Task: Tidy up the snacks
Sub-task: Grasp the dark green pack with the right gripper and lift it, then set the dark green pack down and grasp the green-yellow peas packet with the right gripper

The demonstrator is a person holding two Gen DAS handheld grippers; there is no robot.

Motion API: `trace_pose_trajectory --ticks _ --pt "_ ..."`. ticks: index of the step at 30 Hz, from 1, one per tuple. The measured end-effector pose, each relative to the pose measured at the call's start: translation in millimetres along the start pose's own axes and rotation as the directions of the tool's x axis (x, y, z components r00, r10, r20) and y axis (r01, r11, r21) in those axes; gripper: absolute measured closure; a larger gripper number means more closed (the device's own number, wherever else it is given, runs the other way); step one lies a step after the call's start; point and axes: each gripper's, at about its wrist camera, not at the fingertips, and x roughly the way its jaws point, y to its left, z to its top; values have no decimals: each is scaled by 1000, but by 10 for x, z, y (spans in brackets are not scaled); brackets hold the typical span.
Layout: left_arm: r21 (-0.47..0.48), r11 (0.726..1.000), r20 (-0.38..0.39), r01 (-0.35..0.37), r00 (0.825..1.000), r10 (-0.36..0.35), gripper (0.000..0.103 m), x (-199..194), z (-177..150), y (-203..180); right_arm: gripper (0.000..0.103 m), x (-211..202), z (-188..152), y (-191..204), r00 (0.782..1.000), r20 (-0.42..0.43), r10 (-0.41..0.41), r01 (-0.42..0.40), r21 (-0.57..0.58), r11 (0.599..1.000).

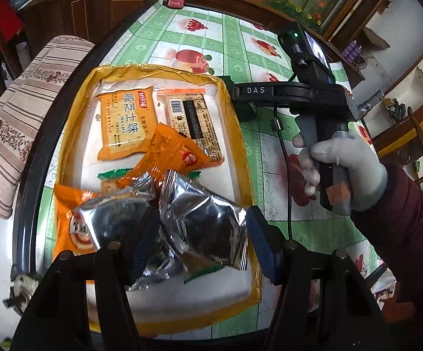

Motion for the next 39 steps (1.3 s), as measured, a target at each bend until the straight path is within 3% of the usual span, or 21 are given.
trace_pose_trajectory --ticks 2,4,11,13,14,16,17,20,23,27,30,35,36,39 --pt "9 1000 -7 5 1000 -5 43 39 37 -28 53 7 17 -4 999 9 -41 41 -5 999" --pt "17 1000 -11 11 1000 -11 43 62 75 -69 63 -30 2 -80 999 20 -48 47 35 998" --pt "62 996 -24 63 998 -62 43 146 212 -315 63 -240 -212 -507 995 15 -102 97 211 973" --pt "69 993 -36 94 995 -91 43 196 274 -399 60 -322 -324 -636 996 -8 -86 86 246 965" --pt "69 992 -42 106 994 -104 43 221 312 -433 60 -393 -409 -718 999 -20 -39 43 267 963" --pt "74 988 -45 139 990 -136 43 257 397 -536 60 -566 -505 -856 999 20 35 -39 293 955" --pt "78 986 -42 146 989 -143 43 268 432 -577 52 -734 -551 -995 997 73 28 -49 302 952" --pt "102 979 -27 176 984 -174 43 278 523 -749 30 -1012 -600 -1388 986 153 -68 12 345 939" --pt "119 970 -20 214 977 -213 43 295 576 -865 30 -1105 -582 -1963 975 164 -152 62 452 890" --pt "94 958 5 272 962 -274 43 334 665 -889 30 -968 -398 -2385 978 126 -165 75 525 848" --pt "53 957 -22 287 958 -286 43 433 766 -869 31 -810 -299 -2401 985 96 -141 69 532 844" --pt "48 968 -47 245 969 -243 43 594 869 -901 31 -588 -151 -2142 975 12 -222 195 440 877" --pt "49 968 -54 244 969 -242 43 636 893 -915 34 -596 -179 -2115 970 14 -243 214 428 878" --pt "57 974 -78 219 974 -214 43 786 960 -969 61 -637 -239 -2086 969 27 -245 210 431 877"
